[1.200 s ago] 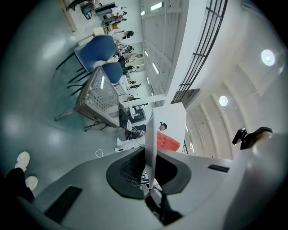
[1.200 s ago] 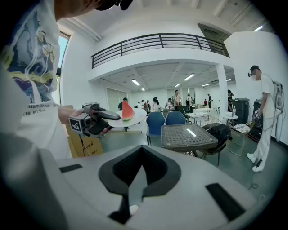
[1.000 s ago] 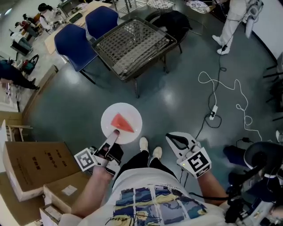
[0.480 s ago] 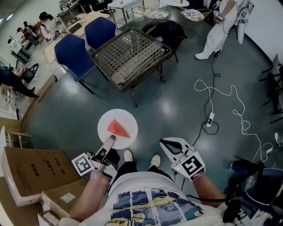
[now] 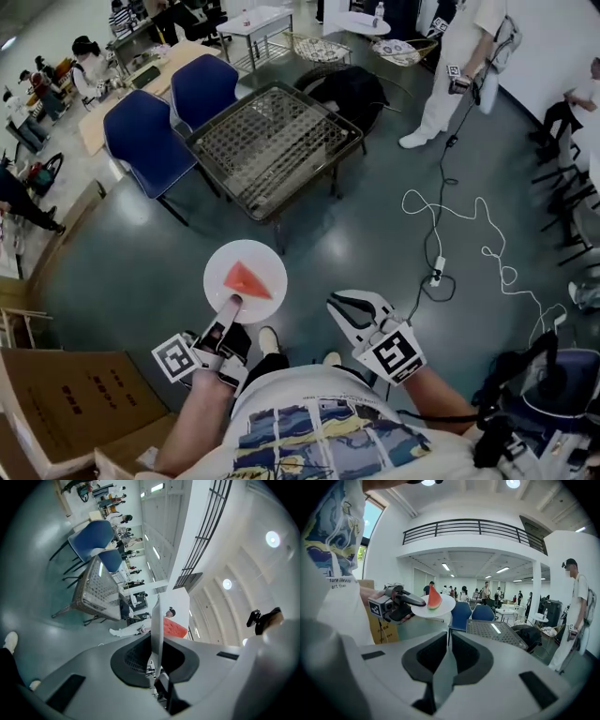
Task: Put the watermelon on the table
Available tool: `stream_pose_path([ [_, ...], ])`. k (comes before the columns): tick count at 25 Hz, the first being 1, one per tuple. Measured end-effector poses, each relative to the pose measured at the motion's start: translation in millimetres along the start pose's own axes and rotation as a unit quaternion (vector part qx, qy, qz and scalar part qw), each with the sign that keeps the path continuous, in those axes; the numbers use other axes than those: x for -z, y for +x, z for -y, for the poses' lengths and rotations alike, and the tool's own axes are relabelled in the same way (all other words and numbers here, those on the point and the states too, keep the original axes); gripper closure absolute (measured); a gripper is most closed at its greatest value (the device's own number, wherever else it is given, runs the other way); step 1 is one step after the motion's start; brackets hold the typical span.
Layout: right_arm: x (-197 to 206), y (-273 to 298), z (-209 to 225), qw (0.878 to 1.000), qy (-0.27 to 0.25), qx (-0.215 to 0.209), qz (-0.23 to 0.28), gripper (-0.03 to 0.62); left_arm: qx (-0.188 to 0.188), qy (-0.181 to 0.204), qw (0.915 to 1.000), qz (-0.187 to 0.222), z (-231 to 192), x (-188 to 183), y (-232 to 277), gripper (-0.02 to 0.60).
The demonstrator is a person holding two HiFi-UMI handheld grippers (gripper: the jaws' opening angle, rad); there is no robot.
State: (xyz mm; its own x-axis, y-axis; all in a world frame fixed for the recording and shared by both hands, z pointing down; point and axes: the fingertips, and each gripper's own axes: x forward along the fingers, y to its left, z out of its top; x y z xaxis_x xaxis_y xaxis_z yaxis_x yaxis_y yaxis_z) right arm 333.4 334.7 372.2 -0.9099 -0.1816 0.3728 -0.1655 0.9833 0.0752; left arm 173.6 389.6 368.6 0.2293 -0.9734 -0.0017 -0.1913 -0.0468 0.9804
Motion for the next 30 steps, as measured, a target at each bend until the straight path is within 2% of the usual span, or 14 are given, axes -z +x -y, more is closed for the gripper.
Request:
stream_pose_path([
  [4,-43,66,-10,1.0,-0.011,0.006,-0.011,0.552,0.009,0.003,0.9999,-0.011,-4,-70,-11,0.554],
  [10,-68,128,3,1.0,-0.008,0.021,0.017,0.536,0.014,0.025,0.9987,-0.042,-23,-123,5,0.554],
  [14,-72,160,18,0.999,-0.002,0.027,0.022,0.536,0.017,0.029,0.9985,-0.043,-45,-156,20,0.554],
  [19,-72,195,81,0.999,-0.006,0.033,0.014,0.536,0.032,0.024,0.9988,-0.03,-68,-201,75,0.554],
  [23,-73,215,139,0.999,0.003,0.041,0.008,0.536,0.016,0.015,0.9993,-0.029,-85,-228,125,0.554],
  [27,-85,243,189,0.999,0.013,0.026,0.015,0.536,-0.002,0.02,0.9992,-0.034,-97,-264,178,0.554],
  [30,-84,254,224,0.999,0.019,0.025,0.008,0.536,-0.003,0.027,0.9986,-0.045,-109,-285,223,0.554],
])
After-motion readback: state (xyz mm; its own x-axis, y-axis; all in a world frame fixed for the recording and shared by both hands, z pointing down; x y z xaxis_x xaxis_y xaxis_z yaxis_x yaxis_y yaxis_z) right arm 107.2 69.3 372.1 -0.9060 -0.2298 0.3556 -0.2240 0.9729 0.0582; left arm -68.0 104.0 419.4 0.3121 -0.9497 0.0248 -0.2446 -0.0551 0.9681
